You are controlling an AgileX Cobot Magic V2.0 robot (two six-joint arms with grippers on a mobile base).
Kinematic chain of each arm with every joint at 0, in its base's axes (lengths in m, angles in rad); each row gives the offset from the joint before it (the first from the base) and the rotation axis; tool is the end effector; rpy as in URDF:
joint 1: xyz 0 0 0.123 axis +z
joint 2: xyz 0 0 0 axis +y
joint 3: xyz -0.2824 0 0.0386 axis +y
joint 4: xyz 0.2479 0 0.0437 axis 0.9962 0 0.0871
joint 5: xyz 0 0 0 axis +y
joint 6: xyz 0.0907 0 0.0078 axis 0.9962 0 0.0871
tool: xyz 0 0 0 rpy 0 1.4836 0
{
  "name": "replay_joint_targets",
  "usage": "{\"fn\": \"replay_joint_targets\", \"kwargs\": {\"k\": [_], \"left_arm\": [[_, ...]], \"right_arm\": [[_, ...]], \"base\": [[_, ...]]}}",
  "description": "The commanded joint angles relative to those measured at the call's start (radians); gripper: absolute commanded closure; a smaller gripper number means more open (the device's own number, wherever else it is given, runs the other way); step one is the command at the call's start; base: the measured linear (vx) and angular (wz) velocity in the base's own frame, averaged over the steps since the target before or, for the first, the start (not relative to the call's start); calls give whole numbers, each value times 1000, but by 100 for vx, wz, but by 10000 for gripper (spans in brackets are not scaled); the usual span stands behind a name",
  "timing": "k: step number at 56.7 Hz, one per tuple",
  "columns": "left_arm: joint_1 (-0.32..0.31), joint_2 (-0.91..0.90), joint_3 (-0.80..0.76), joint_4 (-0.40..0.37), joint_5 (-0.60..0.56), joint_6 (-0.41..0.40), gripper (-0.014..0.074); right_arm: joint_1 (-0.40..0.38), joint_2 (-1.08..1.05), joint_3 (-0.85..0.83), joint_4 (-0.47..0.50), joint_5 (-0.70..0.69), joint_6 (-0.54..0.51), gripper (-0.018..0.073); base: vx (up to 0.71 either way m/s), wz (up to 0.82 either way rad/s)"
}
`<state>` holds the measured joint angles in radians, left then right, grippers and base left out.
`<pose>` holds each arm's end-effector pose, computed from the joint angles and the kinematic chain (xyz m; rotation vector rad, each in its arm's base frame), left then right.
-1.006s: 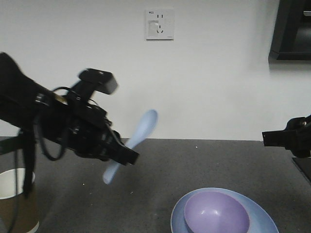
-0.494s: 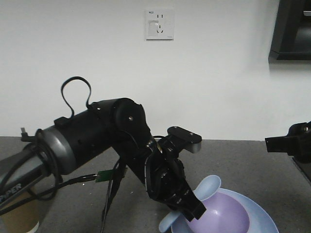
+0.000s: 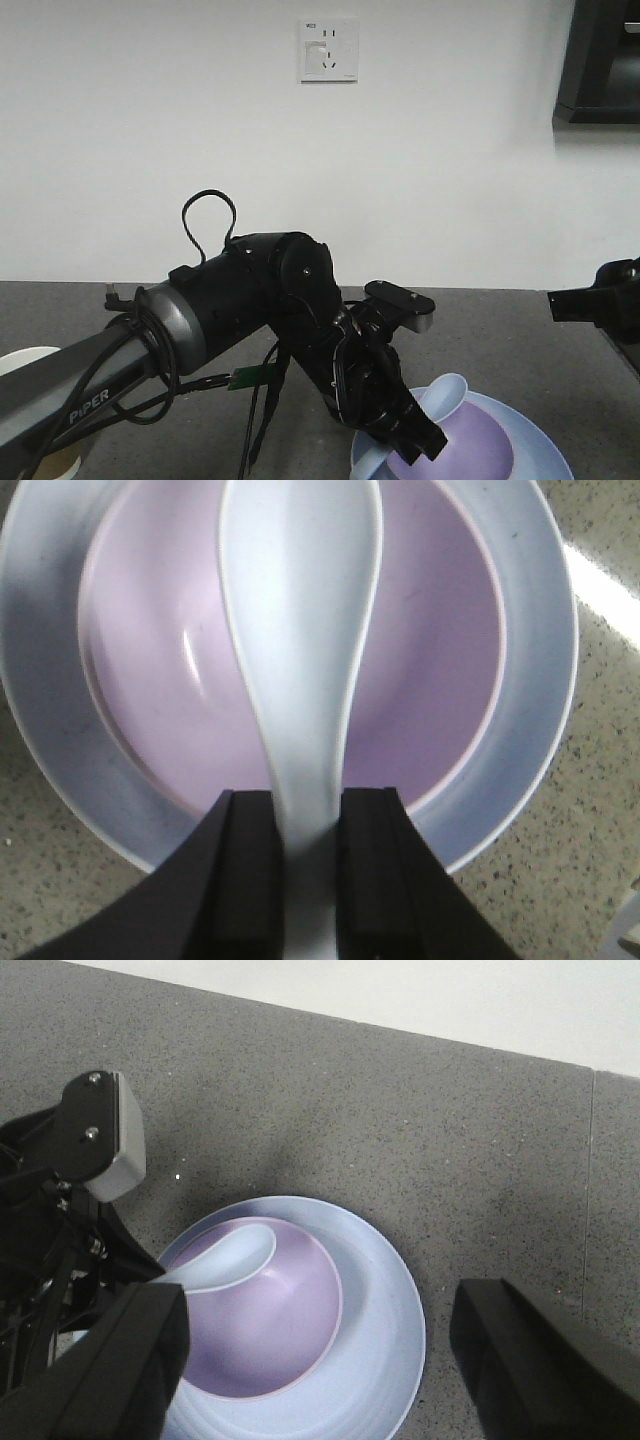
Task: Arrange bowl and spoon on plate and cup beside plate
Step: 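Move the left gripper over the bowl and release the spoon inside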
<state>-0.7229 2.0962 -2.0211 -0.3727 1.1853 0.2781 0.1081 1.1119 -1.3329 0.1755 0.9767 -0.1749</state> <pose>0.3250 -0.3277 0.2947 1.2420 2.4768 -0.6334 0.2101 0.0361 0.4348 -0.2837 2.2118 0.1795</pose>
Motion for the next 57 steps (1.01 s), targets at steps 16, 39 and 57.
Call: {"fn": "replay_joint_targets", "kwargs": {"k": [16,39,57], "left_arm": [[-10,-61,-37,-37,-62,8,130],[-11,-143,-154,145,68,-83,71],[42,-393,-112,528,68,-216,72]], "right_arm": [[-1,-16,-28,2,-64,0,-33],[-1,-16,-28,1,-64,0,-33],[-1,-16,-28,-6,-61,0,-33]], "base": [[0,0],[0,0],[0,0]]}}
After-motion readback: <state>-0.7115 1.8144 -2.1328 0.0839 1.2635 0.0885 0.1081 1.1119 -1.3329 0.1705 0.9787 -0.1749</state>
